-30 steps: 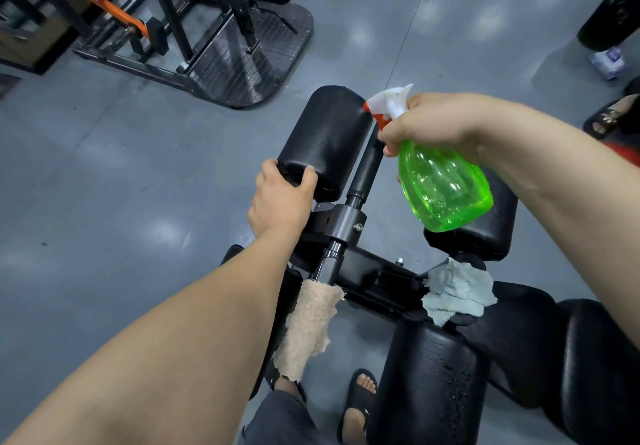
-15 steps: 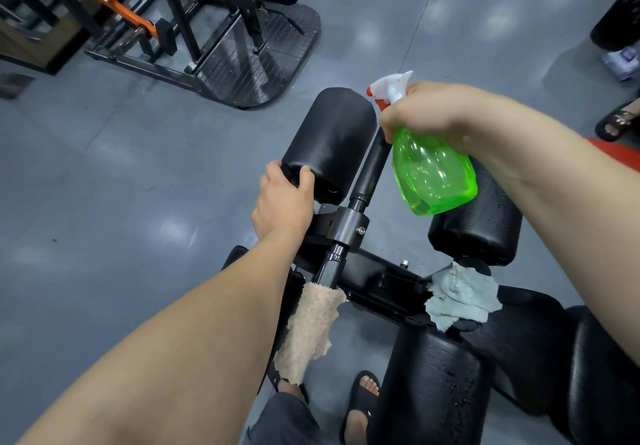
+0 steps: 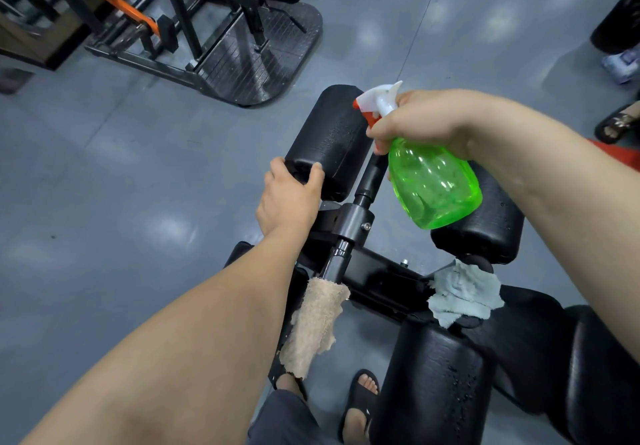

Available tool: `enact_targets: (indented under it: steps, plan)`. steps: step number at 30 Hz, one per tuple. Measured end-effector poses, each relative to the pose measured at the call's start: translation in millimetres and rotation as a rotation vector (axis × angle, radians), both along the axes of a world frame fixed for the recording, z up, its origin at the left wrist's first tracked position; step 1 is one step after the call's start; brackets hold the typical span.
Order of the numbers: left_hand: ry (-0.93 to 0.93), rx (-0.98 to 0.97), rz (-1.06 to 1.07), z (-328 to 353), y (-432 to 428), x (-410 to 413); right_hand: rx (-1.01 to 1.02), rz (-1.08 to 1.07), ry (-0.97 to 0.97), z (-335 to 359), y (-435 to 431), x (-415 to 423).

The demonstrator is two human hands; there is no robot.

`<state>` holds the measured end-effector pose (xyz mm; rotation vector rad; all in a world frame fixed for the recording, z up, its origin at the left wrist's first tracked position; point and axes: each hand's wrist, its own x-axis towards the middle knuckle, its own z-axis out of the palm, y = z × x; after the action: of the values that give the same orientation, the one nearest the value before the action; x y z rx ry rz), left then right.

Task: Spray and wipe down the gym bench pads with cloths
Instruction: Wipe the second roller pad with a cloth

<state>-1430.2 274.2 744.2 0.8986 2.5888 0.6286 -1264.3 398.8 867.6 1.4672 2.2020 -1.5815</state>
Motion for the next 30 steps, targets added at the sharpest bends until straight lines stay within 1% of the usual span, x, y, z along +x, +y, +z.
enact_targets:
  steps: [3,5,8,14,16,19,21,24,26,28,30]
  plan:
    - [0.002,-0.003,-0.015,1,-1,0,-0.056,-0.045,0.067,-2,1,-3]
    - [0.005,-0.001,-0.018,1,-1,-1,0.002,-0.075,0.088,-1,2,-7]
    - [0.006,0.004,-0.006,-1,1,-2,0.115,-0.061,0.137,-2,0,-5]
    - [-0.023,0.037,-0.017,4,-4,0,0.106,-0.215,0.182,-18,-28,24]
    - [-0.06,0.058,-0.032,8,-9,3,0.121,-0.249,0.206,-19,-46,42]
    - [-0.155,0.103,-0.077,12,-20,1,0.198,-0.316,0.232,-25,-71,66]
    - [-0.186,0.127,-0.118,17,-27,1,0.237,-0.366,0.257,-29,-86,80]
    - [-0.104,0.123,-0.188,34,-37,15,0.249,-0.422,0.33,-31,-103,103]
    - [-0.08,0.142,-0.249,50,-43,31,0.244,-0.429,0.38,-31,-112,115]
    - [-0.08,0.193,-0.318,67,-48,50,0.268,-0.451,0.407,-31,-119,126]
    - [-0.021,0.249,-0.41,81,-54,72,0.286,-0.489,0.433,-30,-126,138]
